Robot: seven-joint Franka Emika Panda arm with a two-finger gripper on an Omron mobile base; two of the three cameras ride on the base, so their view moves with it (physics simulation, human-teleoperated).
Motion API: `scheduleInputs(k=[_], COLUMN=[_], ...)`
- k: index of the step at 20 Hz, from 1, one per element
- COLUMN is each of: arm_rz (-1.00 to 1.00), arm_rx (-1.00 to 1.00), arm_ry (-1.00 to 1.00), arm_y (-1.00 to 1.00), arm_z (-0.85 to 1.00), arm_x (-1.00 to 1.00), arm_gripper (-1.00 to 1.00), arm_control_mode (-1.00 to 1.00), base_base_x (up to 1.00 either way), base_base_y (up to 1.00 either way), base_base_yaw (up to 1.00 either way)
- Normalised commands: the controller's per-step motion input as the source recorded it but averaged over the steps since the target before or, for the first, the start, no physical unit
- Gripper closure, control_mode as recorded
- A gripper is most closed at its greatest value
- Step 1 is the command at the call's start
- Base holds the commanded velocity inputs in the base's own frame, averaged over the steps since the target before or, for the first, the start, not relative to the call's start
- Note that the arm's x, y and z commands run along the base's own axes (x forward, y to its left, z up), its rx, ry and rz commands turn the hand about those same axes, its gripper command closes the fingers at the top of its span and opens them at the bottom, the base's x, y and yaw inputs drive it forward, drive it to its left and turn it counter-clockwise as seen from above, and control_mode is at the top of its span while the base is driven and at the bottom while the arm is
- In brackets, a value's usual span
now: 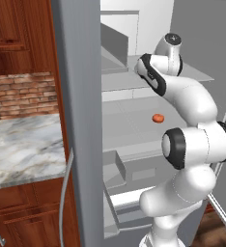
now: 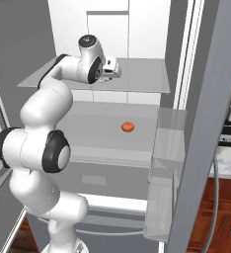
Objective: Retrieve the bottle and the shaker from the cabinet and place them next to the mixing bowl on the counter. Then add garlic from the fridge to the mixing bowl.
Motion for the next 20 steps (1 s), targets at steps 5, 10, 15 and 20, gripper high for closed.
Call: scheduleInputs(k=[5,10,15,20], arm_rz=[0.00,0.00,0.00,0.00], arm_rx=[0.00,0.00,0.00,0.00], arm_ry=[0.00,-0.03,-0.01,0.00], arm_y=[0.00,0.00,0.04,0.08], arm_z=[-0.10,0.03,0.26,0.46], arm_x=[0.02,-0.31,-0.80,-0.87], arm_gripper=[1.00,1.00,1.00,1.00], arm_control_mode=[-1.00,-1.00,-1.00,-1.00], base_base_x=[0.00,0.00,0.00,0.00], base_base_y=[0.00,0.00,0.00,0.00], base_base_yaw=[0.00,0.00,0.00,0.00])
